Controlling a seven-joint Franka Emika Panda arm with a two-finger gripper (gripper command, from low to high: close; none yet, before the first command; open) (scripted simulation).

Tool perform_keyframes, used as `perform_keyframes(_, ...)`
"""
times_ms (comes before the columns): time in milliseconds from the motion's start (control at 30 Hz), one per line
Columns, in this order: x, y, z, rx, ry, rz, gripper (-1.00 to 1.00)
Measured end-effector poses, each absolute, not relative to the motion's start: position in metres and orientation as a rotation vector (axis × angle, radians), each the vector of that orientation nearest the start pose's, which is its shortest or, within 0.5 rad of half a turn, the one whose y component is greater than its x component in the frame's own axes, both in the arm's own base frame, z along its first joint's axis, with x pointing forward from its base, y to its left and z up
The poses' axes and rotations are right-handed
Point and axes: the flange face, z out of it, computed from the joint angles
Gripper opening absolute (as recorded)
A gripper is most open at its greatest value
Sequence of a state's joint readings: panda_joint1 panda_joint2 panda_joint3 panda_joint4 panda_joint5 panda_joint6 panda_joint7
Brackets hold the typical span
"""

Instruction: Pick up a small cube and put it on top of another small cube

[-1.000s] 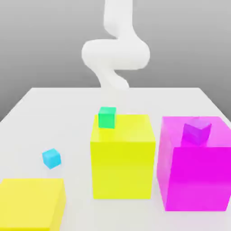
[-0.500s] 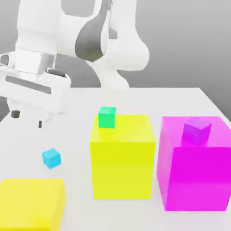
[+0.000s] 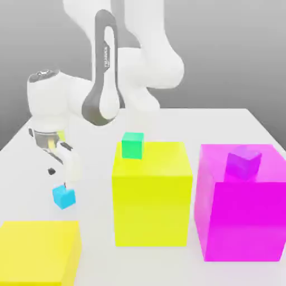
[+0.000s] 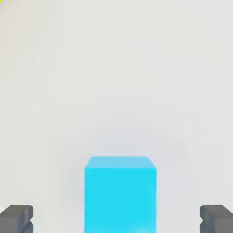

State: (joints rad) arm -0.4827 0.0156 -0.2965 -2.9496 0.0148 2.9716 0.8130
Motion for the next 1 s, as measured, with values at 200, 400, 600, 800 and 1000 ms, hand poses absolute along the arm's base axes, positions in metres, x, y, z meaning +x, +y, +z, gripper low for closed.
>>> perform_keyframes(200, 0.232, -0.231, 0.155, -2.178, 2.268, -0.018, 0.0)
perform_keyframes(400, 0.226, -0.228, 0.129, -2.18, 2.264, -0.007, 0.0)
perform_keyframes(600, 0.225, -0.228, 0.125, -2.181, 2.263, -0.003, -1.0)
perform_keyframes(800, 0.229, -0.23, 0.139, -2.179, 2.266, -0.013, -1.0)
perform_keyframes(1000, 0.232, -0.231, 0.163, -2.178, 2.268, -0.016, -1.0)
